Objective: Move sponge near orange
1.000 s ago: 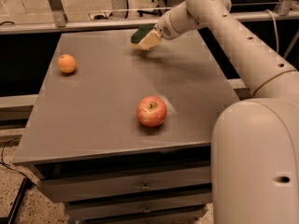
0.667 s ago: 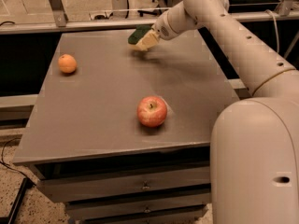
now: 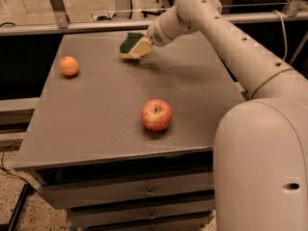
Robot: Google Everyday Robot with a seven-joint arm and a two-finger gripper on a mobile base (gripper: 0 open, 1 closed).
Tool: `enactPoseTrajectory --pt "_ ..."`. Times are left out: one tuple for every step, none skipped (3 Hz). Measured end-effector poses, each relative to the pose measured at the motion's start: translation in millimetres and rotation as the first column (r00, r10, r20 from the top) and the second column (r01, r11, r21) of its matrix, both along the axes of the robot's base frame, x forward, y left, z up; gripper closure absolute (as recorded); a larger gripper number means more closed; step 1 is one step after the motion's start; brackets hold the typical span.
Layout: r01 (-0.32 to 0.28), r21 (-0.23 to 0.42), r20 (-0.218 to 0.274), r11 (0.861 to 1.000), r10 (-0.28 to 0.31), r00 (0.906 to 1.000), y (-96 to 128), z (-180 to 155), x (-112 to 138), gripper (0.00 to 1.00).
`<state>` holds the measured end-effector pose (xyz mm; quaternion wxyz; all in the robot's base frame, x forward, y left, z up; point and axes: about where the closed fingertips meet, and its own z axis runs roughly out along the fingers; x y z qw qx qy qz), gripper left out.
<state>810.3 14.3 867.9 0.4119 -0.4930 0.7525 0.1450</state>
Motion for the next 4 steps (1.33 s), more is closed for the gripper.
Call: enactPoseTrajectory --pt "-0.113 0.013 -0.017 0.994 0.113 0.9935 44 -3 -25 1.0" --pt "-0.209 0.039 -0.022 0.977 0.21 0.9775 83 -2 -44 1.0" --pt "-0.267 0.067 -0.032 0.961 0.269 0.9625 106 -2 -55 1.0" --pt "-0.292 0.087 -0.059 0.952 0.298 0.9529 118 -10 -61 0.82"
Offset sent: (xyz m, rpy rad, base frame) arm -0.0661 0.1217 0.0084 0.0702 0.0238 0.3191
